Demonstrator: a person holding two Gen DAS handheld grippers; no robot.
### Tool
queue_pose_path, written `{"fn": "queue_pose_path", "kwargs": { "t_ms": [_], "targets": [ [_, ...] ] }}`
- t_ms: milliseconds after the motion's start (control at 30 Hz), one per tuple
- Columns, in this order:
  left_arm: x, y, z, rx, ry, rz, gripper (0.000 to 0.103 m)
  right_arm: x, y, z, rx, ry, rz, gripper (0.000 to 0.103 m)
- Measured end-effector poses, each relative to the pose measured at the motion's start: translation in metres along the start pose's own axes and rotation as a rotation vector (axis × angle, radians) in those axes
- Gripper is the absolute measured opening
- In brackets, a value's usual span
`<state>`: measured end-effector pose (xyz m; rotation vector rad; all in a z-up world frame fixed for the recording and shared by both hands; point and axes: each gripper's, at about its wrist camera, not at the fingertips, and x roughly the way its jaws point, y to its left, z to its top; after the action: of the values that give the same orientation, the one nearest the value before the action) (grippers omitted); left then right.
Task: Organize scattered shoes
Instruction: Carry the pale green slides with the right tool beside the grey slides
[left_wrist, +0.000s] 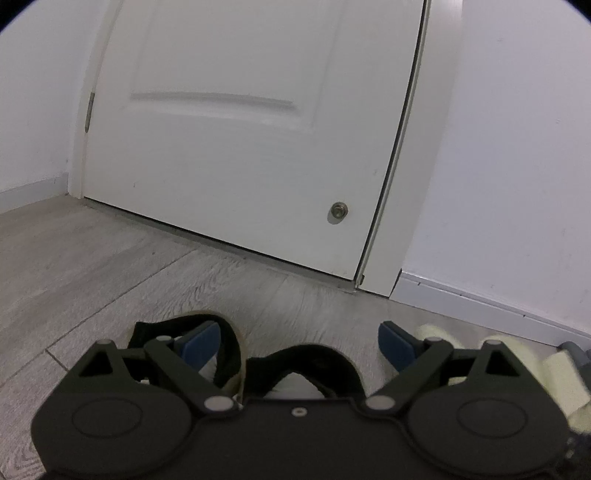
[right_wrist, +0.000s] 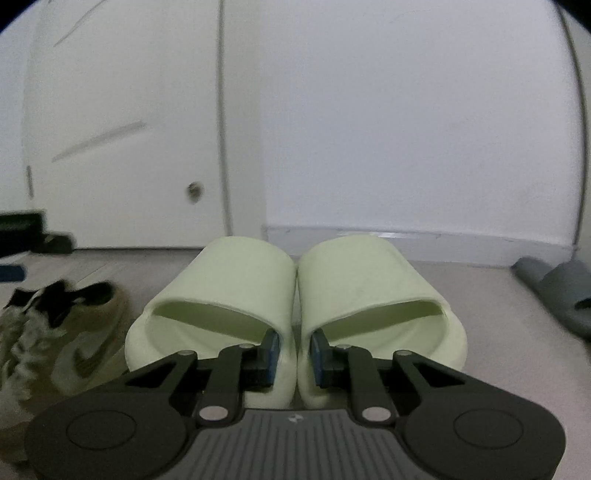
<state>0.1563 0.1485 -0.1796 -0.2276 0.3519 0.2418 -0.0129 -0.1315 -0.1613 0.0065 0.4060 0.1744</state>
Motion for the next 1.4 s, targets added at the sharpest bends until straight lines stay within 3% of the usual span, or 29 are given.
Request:
{"fn": "queue_pose_path", "kwargs": {
  "t_ms": [200, 367, 500, 800, 900, 1133, 1233, 1400],
  "targets": [
    [-0.001, 0.004, 0.001, -0.019, -0.003, 0.000, 0.093, 0.010, -0.061, 0.019, -0.030, -0.040, -0.100, 0.023],
    [0.000, 0.007, 0.003, -0.060, -0.010, -0.012, 0.093, 0.025, -0.130, 0.026, -0.053, -0.022, -0.122, 0.023],
    [0.002, 0.008, 0.005, -0.098, -0.015, -0.038, 0.093, 0.037, -0.157, 0.021, -0.092, 0.009, -0.160, 0.023],
    [0.007, -0.005, 0.003, -0.047, 0.001, -0.095, 0.093, 0.068, -0.174, -0.003, -0.005, 0.052, -0.180, 0.024],
    [0.010, -0.018, 0.000, 0.041, 0.027, -0.108, 0.093, 0.076, -0.174, 0.000, -0.017, 0.056, -0.182, 0.024],
    [0.018, -0.041, -0.012, 0.212, 0.090, -0.139, 0.093, 0.099, -0.208, 0.003, 0.100, 0.111, -0.224, 0.024],
    [0.022, -0.042, -0.012, 0.218, 0.107, -0.136, 0.093, 0.110, -0.216, 0.006, 0.117, 0.119, -0.228, 0.024],
    [0.020, -0.044, -0.014, 0.221, 0.110, -0.144, 0.093, 0.126, -0.207, 0.009, 0.042, 0.138, -0.221, 0.031]
  ]
}}
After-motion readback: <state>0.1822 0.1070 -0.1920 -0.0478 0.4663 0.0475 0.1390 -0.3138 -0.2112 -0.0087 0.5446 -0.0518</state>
